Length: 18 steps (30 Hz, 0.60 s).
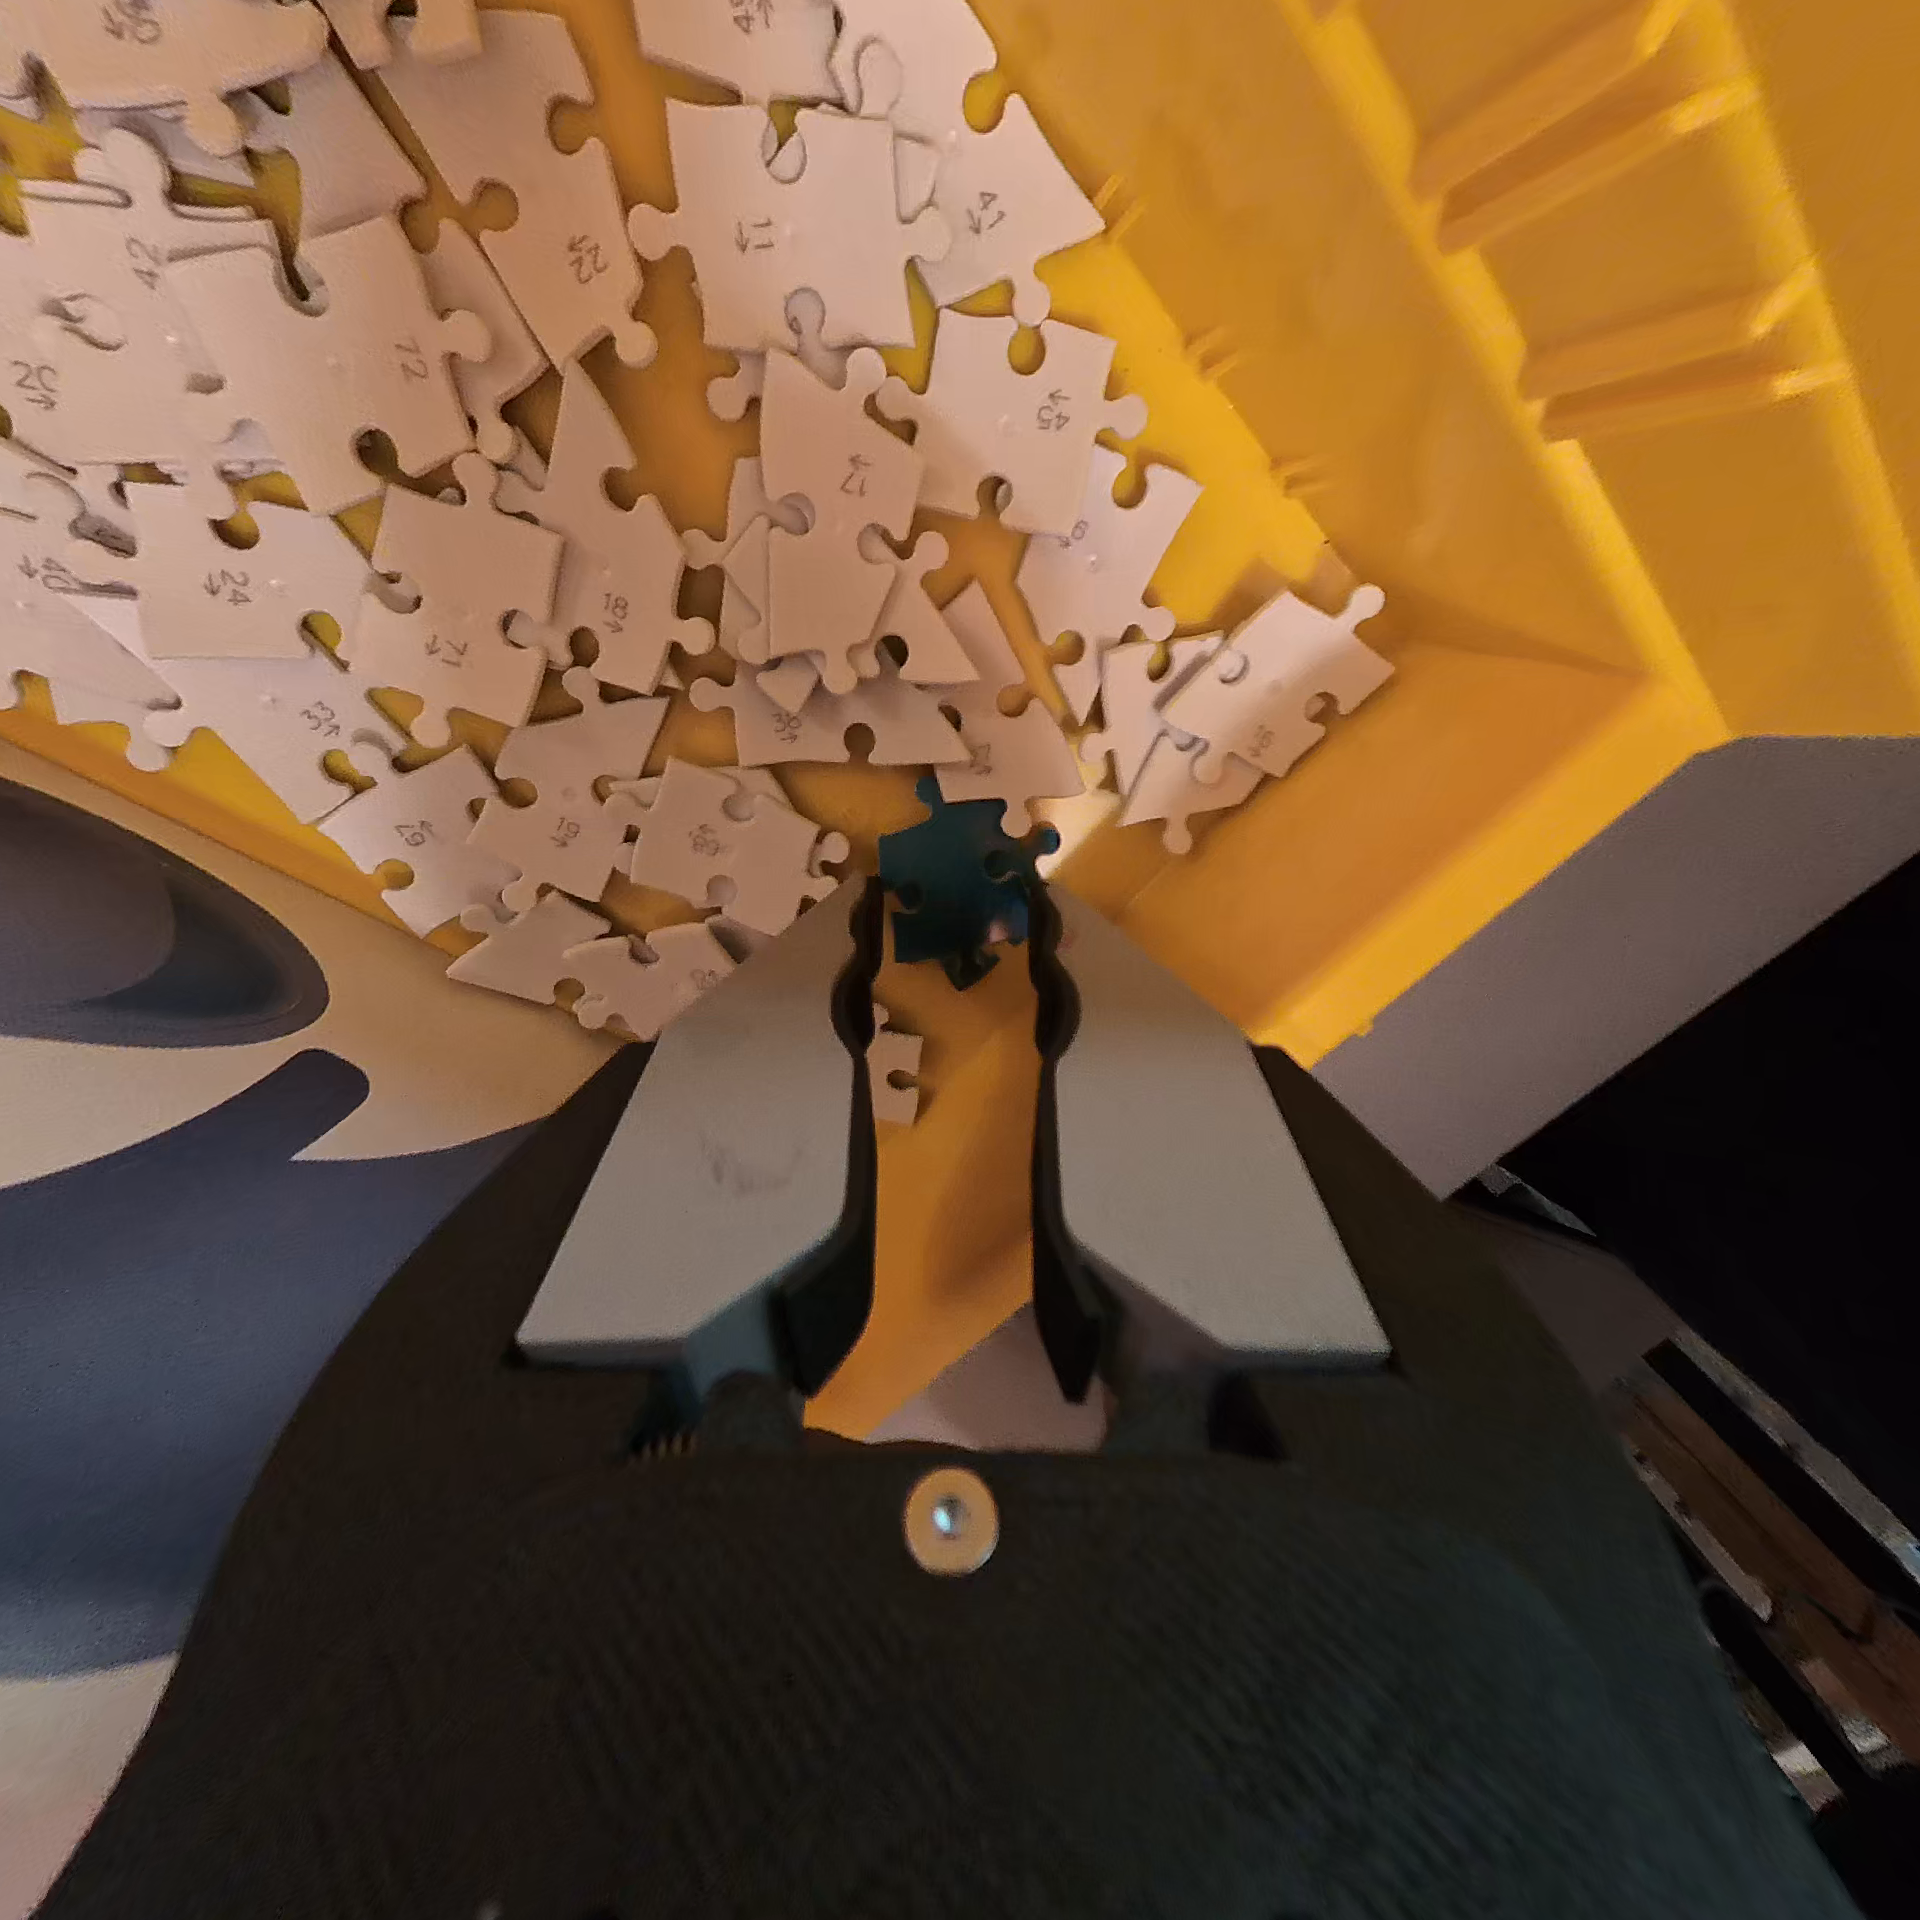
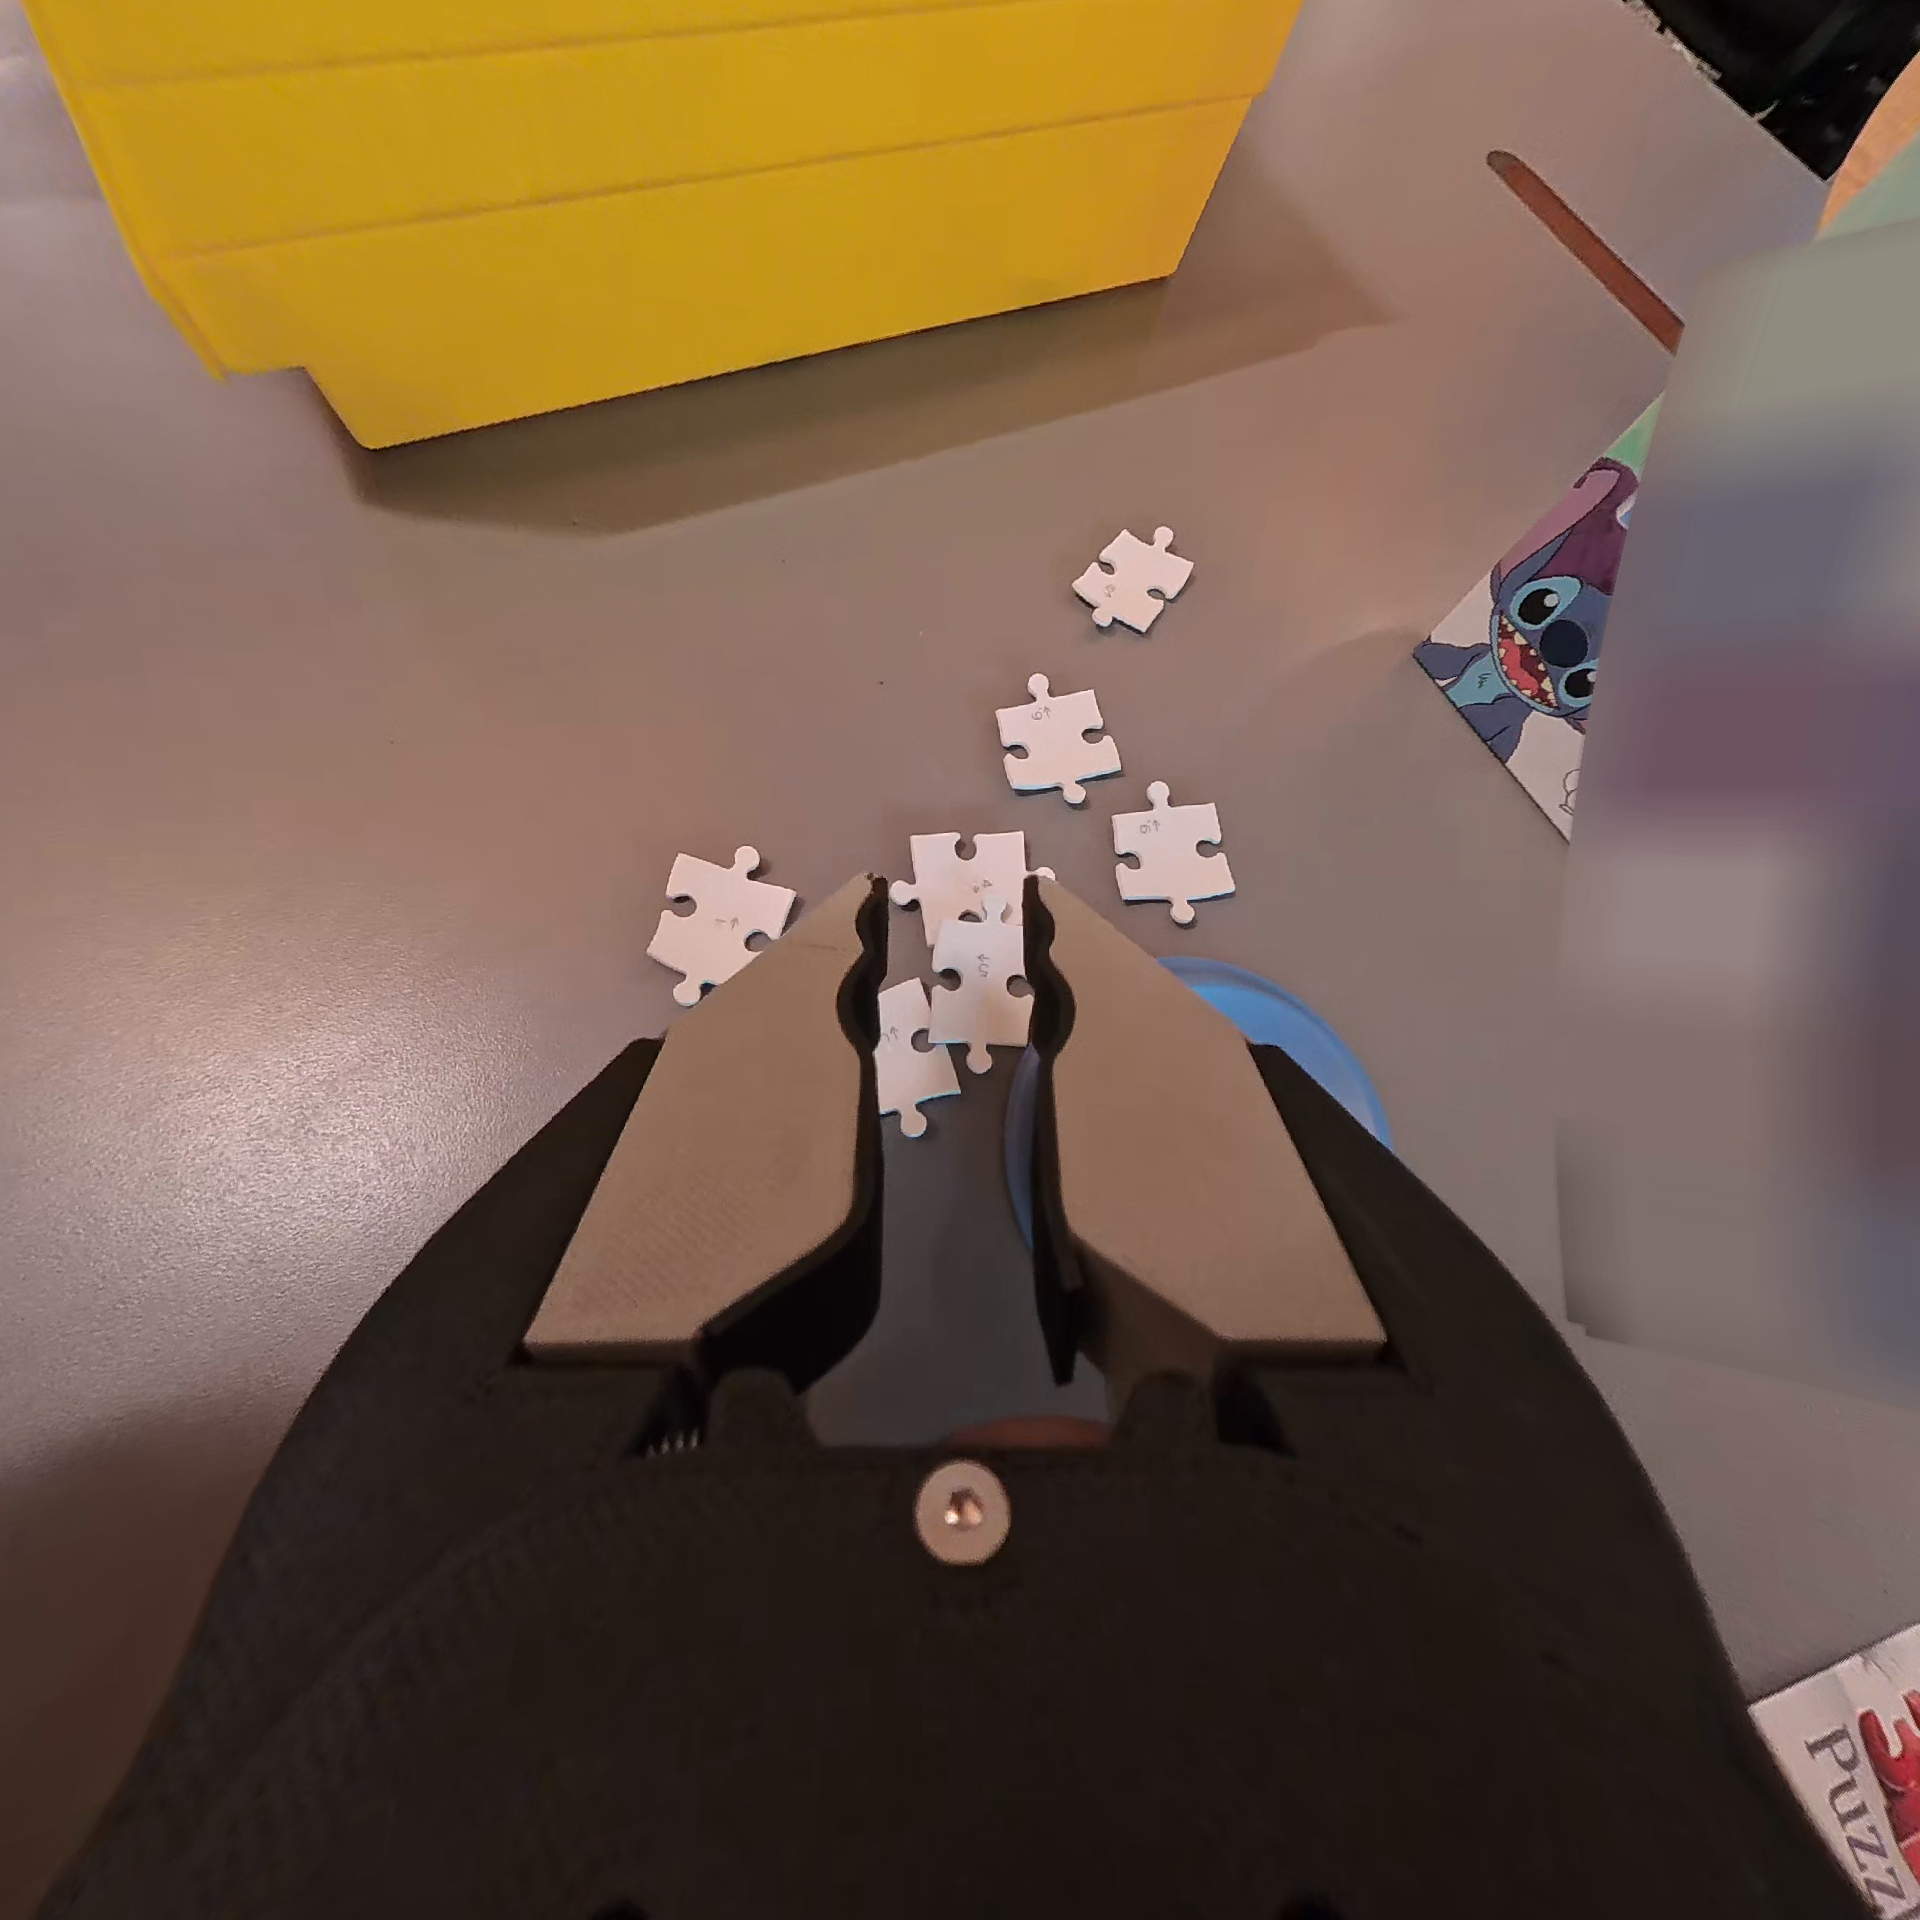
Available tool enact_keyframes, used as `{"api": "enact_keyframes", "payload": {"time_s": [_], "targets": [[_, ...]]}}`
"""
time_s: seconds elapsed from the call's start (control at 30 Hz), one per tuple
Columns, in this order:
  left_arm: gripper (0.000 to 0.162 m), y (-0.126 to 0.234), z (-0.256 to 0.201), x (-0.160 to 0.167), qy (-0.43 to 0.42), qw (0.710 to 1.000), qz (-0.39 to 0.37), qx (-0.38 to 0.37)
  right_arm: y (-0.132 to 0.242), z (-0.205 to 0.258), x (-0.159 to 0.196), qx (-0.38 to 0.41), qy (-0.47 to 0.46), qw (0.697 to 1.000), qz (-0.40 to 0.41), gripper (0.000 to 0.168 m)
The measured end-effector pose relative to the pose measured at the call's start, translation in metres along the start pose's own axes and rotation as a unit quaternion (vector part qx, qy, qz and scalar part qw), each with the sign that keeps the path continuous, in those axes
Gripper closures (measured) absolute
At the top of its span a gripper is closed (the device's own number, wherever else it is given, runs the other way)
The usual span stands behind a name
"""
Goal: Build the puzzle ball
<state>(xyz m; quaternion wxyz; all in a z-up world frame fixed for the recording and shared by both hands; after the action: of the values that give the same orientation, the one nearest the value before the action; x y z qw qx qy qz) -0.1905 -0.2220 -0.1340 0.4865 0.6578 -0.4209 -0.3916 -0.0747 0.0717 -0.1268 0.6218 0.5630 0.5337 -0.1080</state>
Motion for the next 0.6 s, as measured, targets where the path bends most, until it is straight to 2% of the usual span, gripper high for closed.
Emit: {"api": "enact_keyframes", "payload": {"time_s": [0.03, 0.27, 0.33, 0.4, 0.43, 0.5, 0.57, 0.6], "targets": [[0.137, 0.003, 0.0, 0.0, 0.0, 1.0, -0.002, 0.0, 0.0, 0.0, 0.0, 0.001, 0.0, 1.0, 0.001, 0.147], [0.137, 0.041, -0.004, -0.005, -0.014, 0.998, -0.057, -0.026, 0.003, -0.002, -0.001, -0.003, -0.008, 1.0, -0.008, 0.147], [0.136, 0.055, -0.01, -0.01, -0.02, 0.994, -0.104, -0.008, 0.005, -0.002, -0.003, -0.007, -0.012, 1.0, -0.014, 0.147], [0.137, 0.071, -0.024, -0.019, -0.034, 0.982, -0.181, 0.044, 0.007, 0.0, -0.006, -0.018, -0.018, 0.999, -0.027, 0.147], [0.137, 0.079, -0.033, -0.025, -0.042, 0.969, -0.229, 0.082, 0.009, 0.001, -0.009, -0.029, -0.022, 0.999, -0.038, 0.147], [0.137, 0.099, -0.057, -0.033, -0.074, 0.925, -0.324, 0.184, 0.015, 0.006, -0.015, -0.057, -0.027, 0.996, -0.065, 0.147], [0.137, 0.119, -0.076, -0.035, -0.091, 0.865, -0.397, 0.295, 0.02, 0.01, -0.021, -0.082, -0.032, 0.992, -0.09, 0.147], [0.137, 0.132, -0.083, -0.034, -0.099, 0.822, -0.43, 0.361, 0.022, 0.012, -0.022, -0.093, -0.035, 0.99, -0.096, 0.147]]}}
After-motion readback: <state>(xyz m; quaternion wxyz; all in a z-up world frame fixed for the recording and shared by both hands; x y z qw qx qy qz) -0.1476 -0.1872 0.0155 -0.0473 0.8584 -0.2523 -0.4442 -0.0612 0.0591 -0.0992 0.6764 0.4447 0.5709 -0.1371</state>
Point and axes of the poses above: each gripper's, where its closed fingertips meet, y back along the fingers, x out of its underside, z = x × y across the jaws, the point moved 6 cm from there along y, back along the fingers, and after that the axes turned 6 degrees about x, right-handed, at the moved point
